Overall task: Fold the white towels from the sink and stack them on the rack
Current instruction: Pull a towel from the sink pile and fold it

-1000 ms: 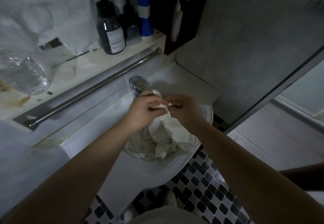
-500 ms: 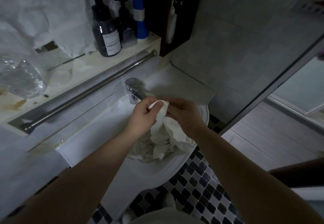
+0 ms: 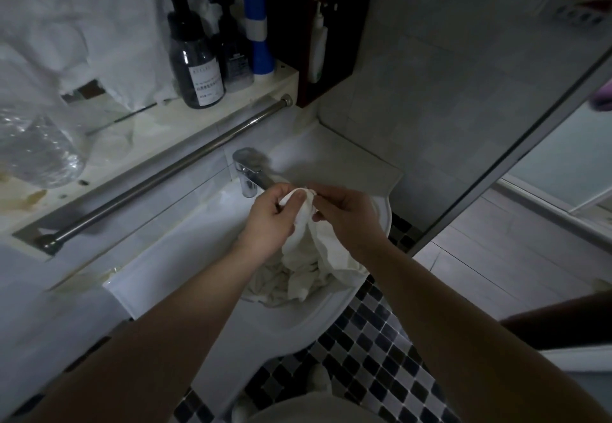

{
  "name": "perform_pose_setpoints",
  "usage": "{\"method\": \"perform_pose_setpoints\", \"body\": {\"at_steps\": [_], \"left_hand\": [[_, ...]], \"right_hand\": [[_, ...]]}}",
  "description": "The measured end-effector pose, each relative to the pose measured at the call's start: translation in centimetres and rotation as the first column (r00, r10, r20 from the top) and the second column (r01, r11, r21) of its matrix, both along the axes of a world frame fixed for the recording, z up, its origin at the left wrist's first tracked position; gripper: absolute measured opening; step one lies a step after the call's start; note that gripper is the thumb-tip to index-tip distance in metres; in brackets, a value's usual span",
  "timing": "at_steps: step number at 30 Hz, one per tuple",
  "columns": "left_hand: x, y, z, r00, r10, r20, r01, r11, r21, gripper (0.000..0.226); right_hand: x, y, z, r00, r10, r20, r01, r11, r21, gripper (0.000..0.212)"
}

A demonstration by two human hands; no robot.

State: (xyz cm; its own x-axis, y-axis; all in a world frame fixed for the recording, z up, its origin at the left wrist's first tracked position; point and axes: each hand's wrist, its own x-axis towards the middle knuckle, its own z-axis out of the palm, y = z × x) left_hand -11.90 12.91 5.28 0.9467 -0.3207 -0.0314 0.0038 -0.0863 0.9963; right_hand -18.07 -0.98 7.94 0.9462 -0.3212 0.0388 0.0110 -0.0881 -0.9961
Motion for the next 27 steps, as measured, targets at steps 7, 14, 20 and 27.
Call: {"method": "perform_pose_setpoints", "body": {"at_steps": [7,14,20,27], "left_hand": [[0.1,0.3,-0.2,0.985,0.014,0.172,-0.034,0.993,0.116,0.014],[3.3,2.1,3.7,0.814,-0.389,0.431,0.242,0.902,0.358,0.017],[3.7,1.7,10.0,0.859,-0.457,0.231,0.45,0.889,0.084,0.026],[4.5,2.8,13.8,0.844,-0.251,0.473,0.247,0.966,0.071,0.057]], "right_hand": [[-0.2,0.8,0.0,0.998,-0.054,-0.037,0.051,0.997,-0.061,0.012],[1.1,-1.9,3.0,0.986,0.161,-0.048,-0.165,0.98,-0.108,0.024],[2.6,-3.7,9.8,0.945,0.321,0.054,-0.304,0.93,-0.205,0.02],[5.5,-2.7,16.5,0.935,0.278,0.221,-0.186,0.913,-0.364,0.022]]}}
